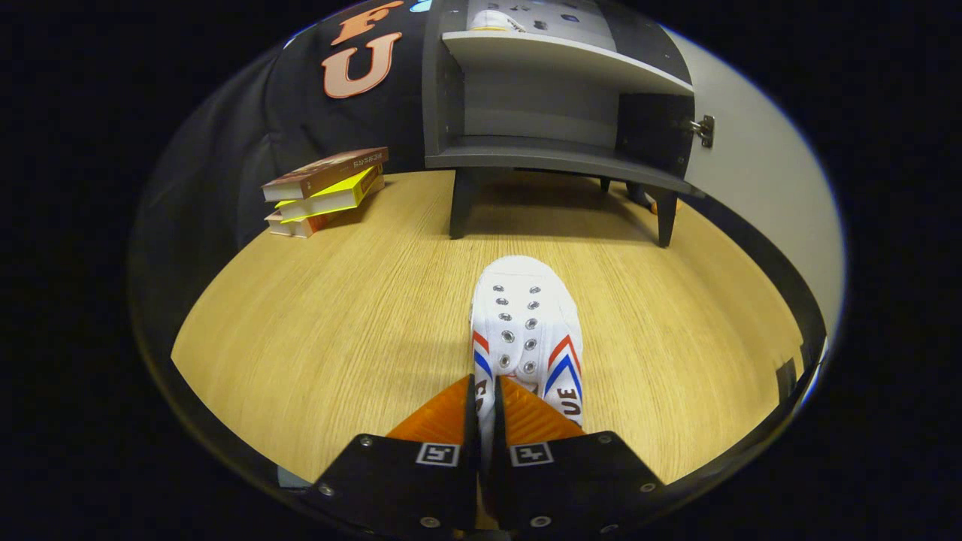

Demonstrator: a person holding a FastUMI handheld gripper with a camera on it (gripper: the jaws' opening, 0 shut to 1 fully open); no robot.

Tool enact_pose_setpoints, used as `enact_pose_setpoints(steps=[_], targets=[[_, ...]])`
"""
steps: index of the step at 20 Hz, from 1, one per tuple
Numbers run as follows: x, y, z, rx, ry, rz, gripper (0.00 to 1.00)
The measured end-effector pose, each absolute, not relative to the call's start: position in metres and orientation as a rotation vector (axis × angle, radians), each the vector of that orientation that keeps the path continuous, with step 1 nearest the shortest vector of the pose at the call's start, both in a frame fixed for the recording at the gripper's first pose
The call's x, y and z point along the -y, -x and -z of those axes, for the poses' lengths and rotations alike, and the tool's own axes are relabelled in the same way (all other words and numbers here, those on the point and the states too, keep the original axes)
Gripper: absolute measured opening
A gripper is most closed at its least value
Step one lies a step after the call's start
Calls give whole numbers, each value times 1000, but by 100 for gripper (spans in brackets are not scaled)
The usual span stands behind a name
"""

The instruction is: Open the shoe cabinet door, grab the shoes and put them into the shoe cabinet, then close the shoe cabinet door.

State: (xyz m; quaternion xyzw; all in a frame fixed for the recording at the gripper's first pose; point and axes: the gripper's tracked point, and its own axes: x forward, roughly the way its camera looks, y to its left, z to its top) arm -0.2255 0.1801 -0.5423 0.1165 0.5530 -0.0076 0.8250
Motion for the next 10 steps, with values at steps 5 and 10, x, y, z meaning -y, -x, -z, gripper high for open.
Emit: enact_pose_setpoints(steps=[5, 10], targets=[[-171, 206, 530, -1194, -299, 8, 0], [-138, 181, 483, -1126, -347, 42, 0]])
